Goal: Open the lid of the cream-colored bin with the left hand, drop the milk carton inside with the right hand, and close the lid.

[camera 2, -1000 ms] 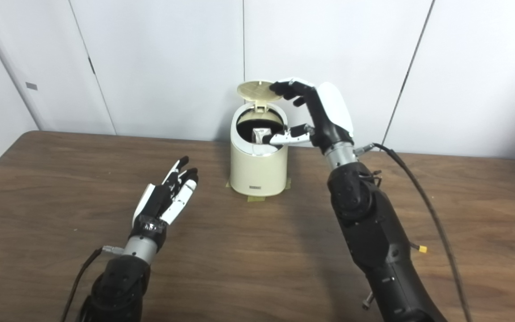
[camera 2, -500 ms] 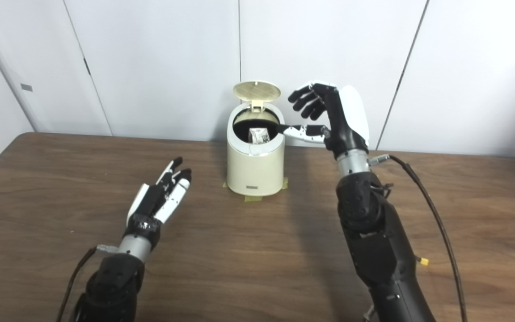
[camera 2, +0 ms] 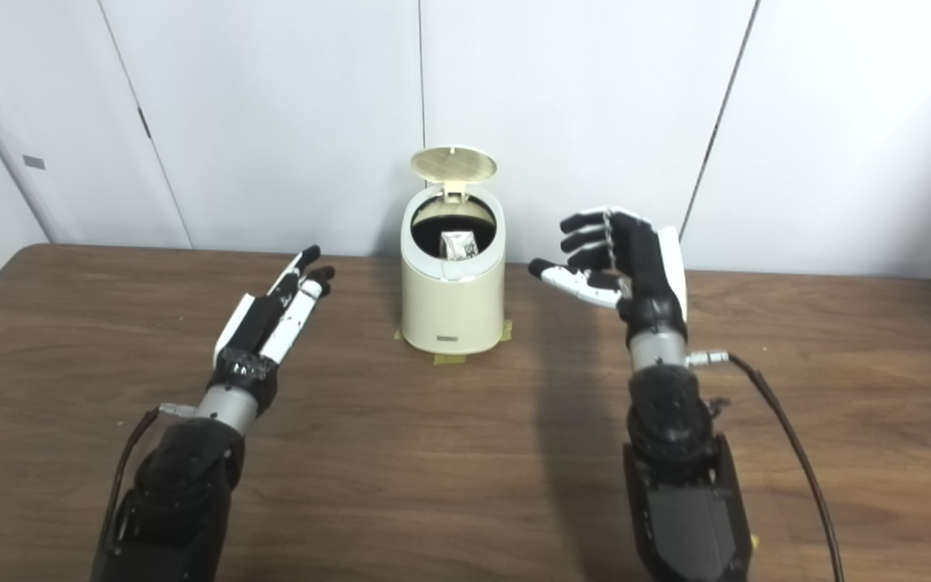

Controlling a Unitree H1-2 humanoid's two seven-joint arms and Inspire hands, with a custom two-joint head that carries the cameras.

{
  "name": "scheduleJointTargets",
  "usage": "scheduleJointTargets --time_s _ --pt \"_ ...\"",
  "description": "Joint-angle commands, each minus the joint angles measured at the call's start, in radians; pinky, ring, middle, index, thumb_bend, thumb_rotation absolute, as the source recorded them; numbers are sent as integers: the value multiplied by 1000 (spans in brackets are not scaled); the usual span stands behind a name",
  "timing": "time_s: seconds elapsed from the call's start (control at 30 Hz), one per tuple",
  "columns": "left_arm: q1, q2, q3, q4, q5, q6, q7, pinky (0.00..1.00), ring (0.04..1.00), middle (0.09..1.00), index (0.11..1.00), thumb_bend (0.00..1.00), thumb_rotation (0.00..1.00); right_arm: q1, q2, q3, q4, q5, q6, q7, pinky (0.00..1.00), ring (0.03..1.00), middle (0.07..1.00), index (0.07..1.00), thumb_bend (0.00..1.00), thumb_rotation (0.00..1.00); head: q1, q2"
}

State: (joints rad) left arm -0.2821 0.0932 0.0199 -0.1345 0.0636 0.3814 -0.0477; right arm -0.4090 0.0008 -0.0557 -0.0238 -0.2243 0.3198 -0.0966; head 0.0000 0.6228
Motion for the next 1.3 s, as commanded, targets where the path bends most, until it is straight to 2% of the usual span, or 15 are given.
scheduleJointTargets --time_s 0.0,0.13,0.17,0.2,0.23,0.37,0.5,0.63,0.7,0.93,1.27 --pt "-54 12 9 -4 -16 -12 -5 940 923 927 972 269 792 -14 0 -14 -47 41 7 10 544 633 664 498 492 151 1 1" --pt "-82 29 8 7 -22 -4 -15 903 920 927 958 277 853 51 18 -36 -95 112 23 20 638 719 743 499 485 165 1 4" --pt "-92 31 10 9 -28 2 -17 892 920 929 953 284 848 66 22 -41 -103 132 24 24 668 746 767 628 438 402 0 5" --pt "-99 34 10 11 -30 6 -18 880 917 929 949 285 849 76 25 -44 -108 146 24 26 694 770 787 698 421 548 0 5" --pt "-104 38 9 13 -30 8 -19 874 916 930 947 286 851 84 30 -47 -113 164 25 27 708 782 797 734 413 623 -1 5" --pt "-143 52 11 48 -37 -11 -31 869 914 926 931 309 843 125 35 -39 -129 196 27 35 762 823 827 783 428 789 -1 0" --pt "-190 59 21 92 -56 -26 -47 904 932 935 927 365 811 161 37 -29 -146 211 31 33 771 831 837 799 423 858 -1 -4" --pt "-237 79 14 116 -66 -30 -71 920 942 941 923 420 844 188 43 -32 -152 238 21 30 805 847 845 805 447 874 -5 -11" --pt "-269 85 10 128 -73 -24 -84 913 939 937 922 452 870 203 44 -28 -158 236 22 24 808 846 846 811 465 913 -5 -12" --pt "-370 80 2 187 -89 -5 -97 908 923 921 912 457 852 241 40 -2 -154 214 -9 16 778 828 835 808 496 942 -2 -22" --pt "-458 79 -38 244 -87 -18 -115 903 910 910 899 480 881 270 26 37 -121 146 -87 9 777 838 850 840 437 999 -3 -36"
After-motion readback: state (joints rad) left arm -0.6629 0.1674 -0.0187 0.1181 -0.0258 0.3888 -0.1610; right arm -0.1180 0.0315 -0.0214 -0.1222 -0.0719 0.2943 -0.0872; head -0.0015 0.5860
